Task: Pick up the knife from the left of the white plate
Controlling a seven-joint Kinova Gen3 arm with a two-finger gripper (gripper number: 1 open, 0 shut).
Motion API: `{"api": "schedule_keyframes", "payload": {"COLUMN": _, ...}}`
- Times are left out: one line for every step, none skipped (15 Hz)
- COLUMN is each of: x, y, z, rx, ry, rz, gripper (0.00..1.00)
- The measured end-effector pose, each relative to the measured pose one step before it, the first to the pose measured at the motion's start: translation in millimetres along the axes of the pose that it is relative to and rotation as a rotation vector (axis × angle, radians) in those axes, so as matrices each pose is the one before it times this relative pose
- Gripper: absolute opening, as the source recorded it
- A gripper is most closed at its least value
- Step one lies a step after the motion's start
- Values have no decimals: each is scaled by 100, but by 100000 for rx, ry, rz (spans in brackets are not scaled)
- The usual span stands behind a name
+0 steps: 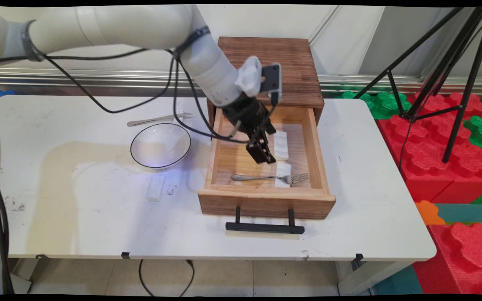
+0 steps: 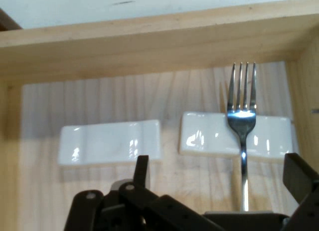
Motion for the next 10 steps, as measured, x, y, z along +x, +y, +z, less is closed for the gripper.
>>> {"api": "schedule_keyframes", "payload": {"x": -93, "y": -138, "z": -1287, "rx": 886, "ry": 647, "rz": 208, "gripper": 100}}
{"api": "schedule_keyframes", "payload": {"x": -133, "y": -167, "z": -1322, "rx": 936, "ry": 553, "rz": -72, "gripper": 100}}
{"api": "schedule_keyframes", "payload": {"x": -143, "y": -167, "z": -1123, "rx": 799, "ry": 395, "rz": -228, "gripper": 100}}
{"api": "schedule_keyframes", "payload": {"x": -127, "y": -146, "z": -754, "rx": 635, "ry": 260, "rz": -248, "gripper": 100}}
{"api": "schedule_keyframes", "payload": {"x": -238, "y": -205, "z": -1113, "rx": 935, "ry": 192, "rz": -540, "gripper": 100}}
{"api": "schedule_keyframes", "payload": {"x": -371, "y": -296, "z": -1295, "rx": 1236, "ry": 87, "rz": -930, "gripper": 100}}
{"api": "schedule_keyframes", "payload": {"x": -473, "y": -317, "z": -1280, "rx": 1348, "ry": -307, "rz": -925, "gripper": 100}}
{"api": "schedule_keyframes", "payload": {"x": -461, "y": -291, "z": -1074, "rx": 1254, "ry": -419, "rz": -818, "gripper": 100}}
{"api": "schedule_keyframes", "payload": {"x": -323, "y": -222, "z": -686, "rx": 882, "ry": -314, "rz": -624, "gripper": 100}}
{"api": "schedule_keyframes", "payload": {"x": -567, "y": -313, "z": -1009, "rx": 1300, "ry": -710, "rz": -931, "gripper": 100}}
